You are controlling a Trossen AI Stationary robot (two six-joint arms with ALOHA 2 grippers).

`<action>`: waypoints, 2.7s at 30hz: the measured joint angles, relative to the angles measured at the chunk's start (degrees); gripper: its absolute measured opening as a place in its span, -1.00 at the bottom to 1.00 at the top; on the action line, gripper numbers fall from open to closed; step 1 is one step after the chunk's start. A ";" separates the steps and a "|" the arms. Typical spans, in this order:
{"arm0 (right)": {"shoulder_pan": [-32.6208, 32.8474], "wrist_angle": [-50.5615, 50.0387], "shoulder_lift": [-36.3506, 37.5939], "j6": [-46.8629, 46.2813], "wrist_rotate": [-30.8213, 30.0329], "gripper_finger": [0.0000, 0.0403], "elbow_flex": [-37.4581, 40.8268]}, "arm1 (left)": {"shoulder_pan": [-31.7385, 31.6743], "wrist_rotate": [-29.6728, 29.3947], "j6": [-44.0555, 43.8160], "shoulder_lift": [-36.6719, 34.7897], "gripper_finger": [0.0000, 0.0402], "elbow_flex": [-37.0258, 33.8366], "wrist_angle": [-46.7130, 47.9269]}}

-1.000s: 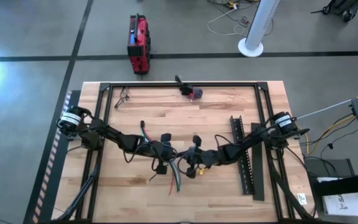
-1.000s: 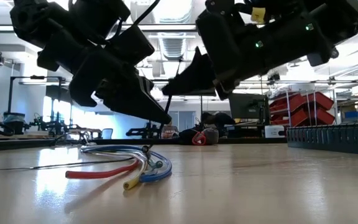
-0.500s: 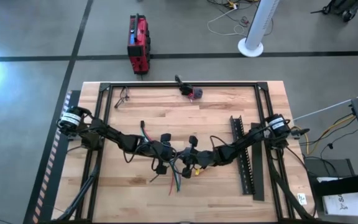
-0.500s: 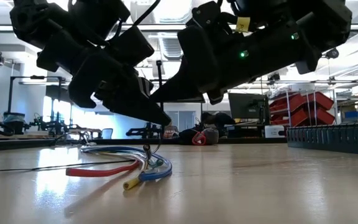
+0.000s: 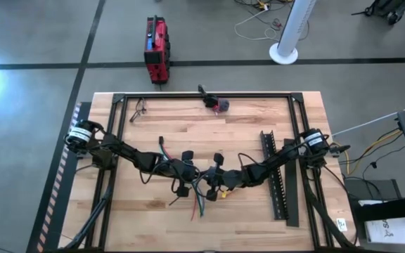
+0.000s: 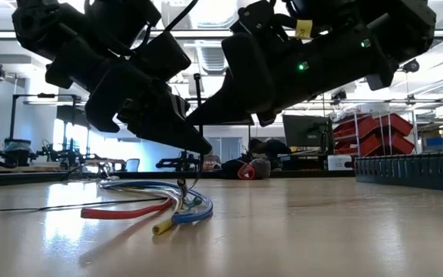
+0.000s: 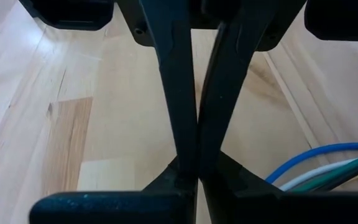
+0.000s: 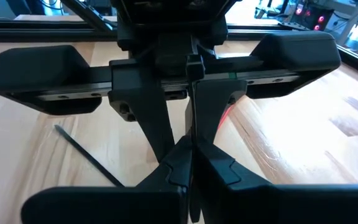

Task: Ziptie cables
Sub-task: Close the cables together using a zip tie

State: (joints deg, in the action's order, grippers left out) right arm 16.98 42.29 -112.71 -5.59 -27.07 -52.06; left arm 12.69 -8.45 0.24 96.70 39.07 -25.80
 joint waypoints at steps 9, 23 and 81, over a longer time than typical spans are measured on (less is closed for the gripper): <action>0.24 -0.31 1.01 -0.37 0.04 -0.81 0.98 | 0.00 0.00 -0.53 -0.10 -1.00 -0.09 -0.39; 0.33 -3.66 5.69 -2.78 0.04 -0.67 4.47 | 0.00 0.00 -0.56 -0.11 -1.00 -0.13 -1.35; 0.46 -6.06 9.46 -2.73 -0.04 -1.00 4.62 | 0.19 0.02 3.66 -8.38 -0.78 -0.22 9.97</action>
State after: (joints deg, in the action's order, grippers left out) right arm 17.44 36.23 -103.25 -8.32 -27.11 -47.44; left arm 12.87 -8.43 3.90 88.33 38.85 -15.83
